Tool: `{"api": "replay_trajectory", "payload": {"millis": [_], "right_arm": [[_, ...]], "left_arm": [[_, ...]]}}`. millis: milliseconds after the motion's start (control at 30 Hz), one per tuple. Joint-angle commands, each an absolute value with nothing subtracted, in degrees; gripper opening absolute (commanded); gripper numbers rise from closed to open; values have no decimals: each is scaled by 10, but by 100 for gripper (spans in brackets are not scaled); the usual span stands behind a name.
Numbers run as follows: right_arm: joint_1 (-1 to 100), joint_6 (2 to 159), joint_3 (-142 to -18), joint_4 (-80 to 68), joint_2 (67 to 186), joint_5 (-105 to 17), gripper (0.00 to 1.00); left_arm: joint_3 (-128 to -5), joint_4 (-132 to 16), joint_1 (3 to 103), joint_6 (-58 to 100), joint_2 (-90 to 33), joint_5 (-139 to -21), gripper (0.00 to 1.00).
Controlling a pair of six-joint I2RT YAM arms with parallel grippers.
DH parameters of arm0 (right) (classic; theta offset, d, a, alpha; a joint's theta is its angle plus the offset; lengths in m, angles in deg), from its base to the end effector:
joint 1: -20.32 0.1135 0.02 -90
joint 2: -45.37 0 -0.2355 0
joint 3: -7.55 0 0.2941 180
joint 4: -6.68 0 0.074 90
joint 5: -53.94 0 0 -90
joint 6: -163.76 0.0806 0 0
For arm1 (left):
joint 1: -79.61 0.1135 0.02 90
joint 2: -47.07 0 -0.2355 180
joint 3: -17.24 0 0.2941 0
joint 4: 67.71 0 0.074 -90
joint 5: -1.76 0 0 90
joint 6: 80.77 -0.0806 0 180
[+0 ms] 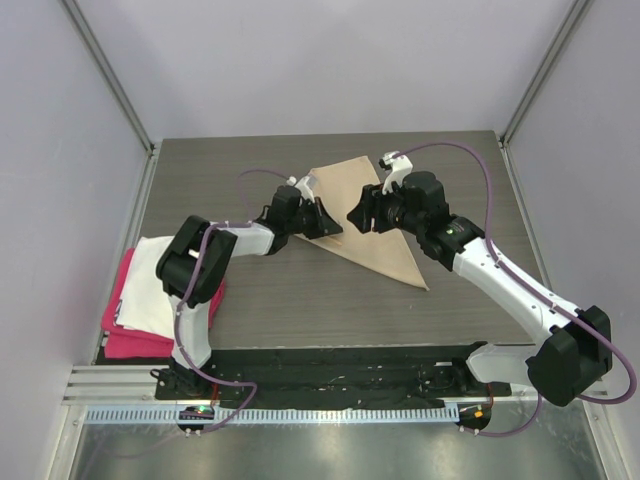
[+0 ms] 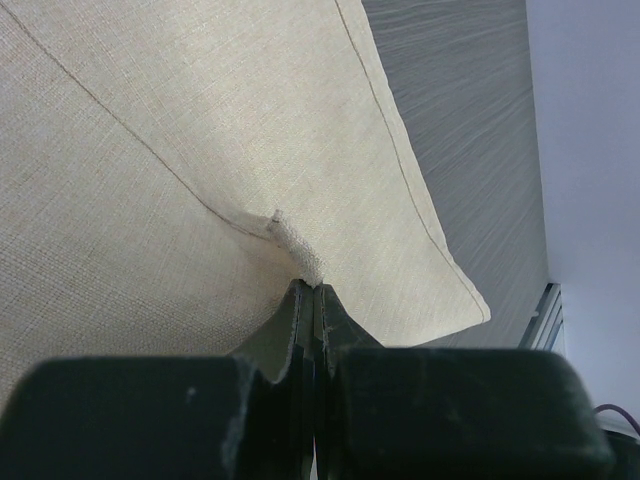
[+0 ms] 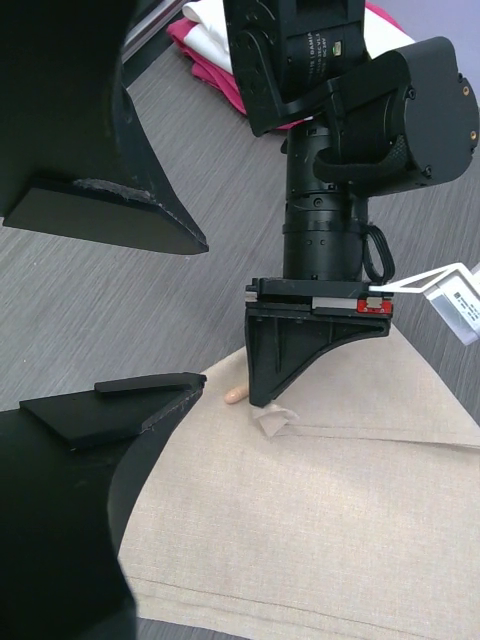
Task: Fold the napkin, place the utensils inside, and roll it up
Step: Fold the napkin at the center of the board.
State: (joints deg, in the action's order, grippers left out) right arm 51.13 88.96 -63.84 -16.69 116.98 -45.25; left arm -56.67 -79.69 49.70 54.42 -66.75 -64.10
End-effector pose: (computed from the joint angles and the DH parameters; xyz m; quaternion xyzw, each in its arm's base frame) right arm 0.3202 0.2060 0.2744 -0.1567 0.8203 0.2750 0.4763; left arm 0.3919 -0.2635 0.0711 -0.0045 0.8448 -0.4493 0.2905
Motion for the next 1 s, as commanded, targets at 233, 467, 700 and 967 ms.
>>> {"api": "replay_trajectory", "payload": {"millis": [233, 467, 700, 967], "right_arm": [[514, 894, -635, -144, 1156, -454, 59], [515, 896, -634, -144, 1157, -455, 59], [515, 898, -633, -146, 1158, -456, 59], [515, 898, -628, -148, 1152, -449, 59]], "left_arm": [[-550, -820, 484, 526, -671, -631, 0], [-535, -821, 481, 526, -660, -636, 0], [-530, -824, 476, 526, -661, -637, 0], [-530, -806, 471, 519, -653, -637, 0]]}}
